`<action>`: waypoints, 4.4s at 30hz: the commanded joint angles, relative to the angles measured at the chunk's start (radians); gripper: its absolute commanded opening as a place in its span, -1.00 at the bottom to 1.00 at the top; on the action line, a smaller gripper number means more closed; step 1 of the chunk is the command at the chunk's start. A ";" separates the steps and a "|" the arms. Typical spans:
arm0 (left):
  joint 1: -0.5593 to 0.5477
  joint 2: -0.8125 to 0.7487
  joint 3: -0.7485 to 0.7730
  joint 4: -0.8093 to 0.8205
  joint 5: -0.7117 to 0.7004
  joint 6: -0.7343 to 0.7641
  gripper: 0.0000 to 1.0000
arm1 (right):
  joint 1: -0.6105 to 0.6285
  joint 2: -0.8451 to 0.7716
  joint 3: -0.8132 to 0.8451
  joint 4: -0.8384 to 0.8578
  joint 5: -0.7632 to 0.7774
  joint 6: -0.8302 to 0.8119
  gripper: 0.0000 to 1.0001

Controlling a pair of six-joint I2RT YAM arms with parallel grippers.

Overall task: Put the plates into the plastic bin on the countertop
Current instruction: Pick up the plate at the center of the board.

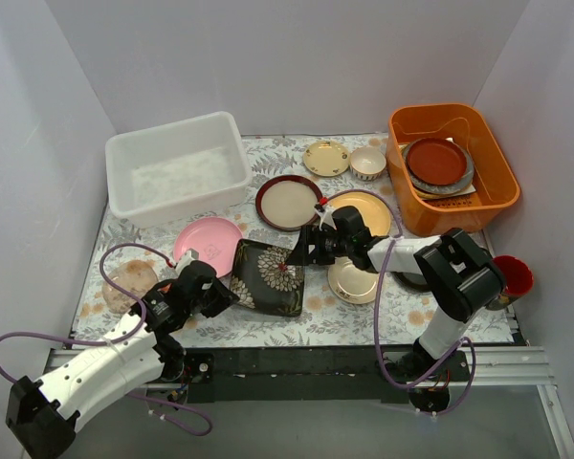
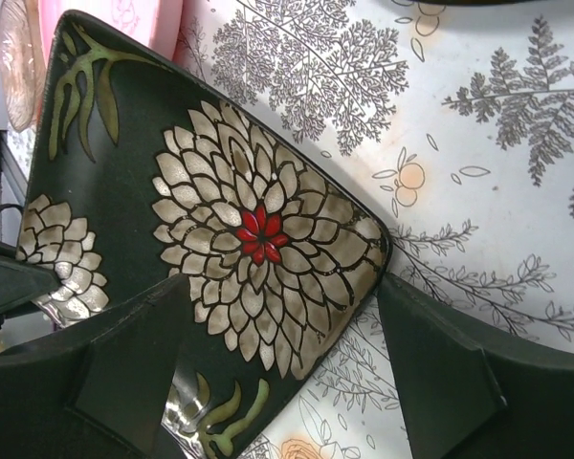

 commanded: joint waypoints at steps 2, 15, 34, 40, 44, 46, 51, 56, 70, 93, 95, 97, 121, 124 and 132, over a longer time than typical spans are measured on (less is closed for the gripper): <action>-0.004 0.015 0.014 0.001 0.025 -0.022 -1.00 | 0.018 0.073 0.014 0.068 -0.044 0.019 0.68; -0.004 0.053 -0.018 0.063 0.074 -0.022 -1.00 | 0.033 0.028 -0.084 0.356 -0.202 0.061 0.02; -0.004 -0.145 -0.081 0.126 0.114 -0.095 -1.00 | 0.036 0.080 -0.124 0.471 -0.255 0.139 0.06; -0.004 -0.071 -0.043 0.153 0.131 -0.049 -1.00 | 0.056 0.119 -0.093 0.465 -0.258 0.148 -0.21; -0.004 -0.080 -0.036 0.187 0.131 -0.035 -1.00 | 0.070 0.140 -0.082 0.471 -0.272 0.163 -0.58; -0.004 -0.097 -0.038 0.202 0.158 -0.035 -1.00 | 0.071 0.143 -0.081 0.479 -0.276 0.166 -0.77; -0.004 -0.143 -0.041 0.207 0.157 -0.026 -1.00 | 0.071 0.132 -0.079 0.474 -0.281 0.173 -0.97; -0.004 -0.162 -0.030 0.196 0.144 0.018 -0.96 | 0.071 0.089 -0.073 0.460 -0.293 0.163 -0.97; -0.004 -0.051 -0.038 0.326 0.060 0.070 -0.44 | 0.078 0.023 -0.078 0.362 -0.304 0.084 -0.97; -0.007 0.044 0.033 0.701 0.129 0.225 -0.24 | 0.108 0.084 -0.067 0.387 -0.390 0.058 -0.97; -0.007 0.030 0.037 0.707 0.115 0.228 -0.23 | 0.111 0.092 -0.067 0.393 -0.397 0.056 -0.97; -0.008 0.018 0.045 0.709 0.103 0.238 -0.23 | 0.113 0.098 -0.065 0.396 -0.402 0.054 -0.97; -0.013 0.150 0.094 0.839 0.120 0.261 -0.57 | 0.122 0.130 -0.068 0.457 -0.456 0.074 -0.97; -0.013 0.153 0.091 0.837 0.114 0.264 -0.78 | 0.122 0.129 -0.068 0.460 -0.457 0.074 -0.97; -0.013 0.099 0.085 0.778 0.068 0.250 -1.00 | 0.122 0.121 -0.078 0.468 -0.456 0.077 -0.97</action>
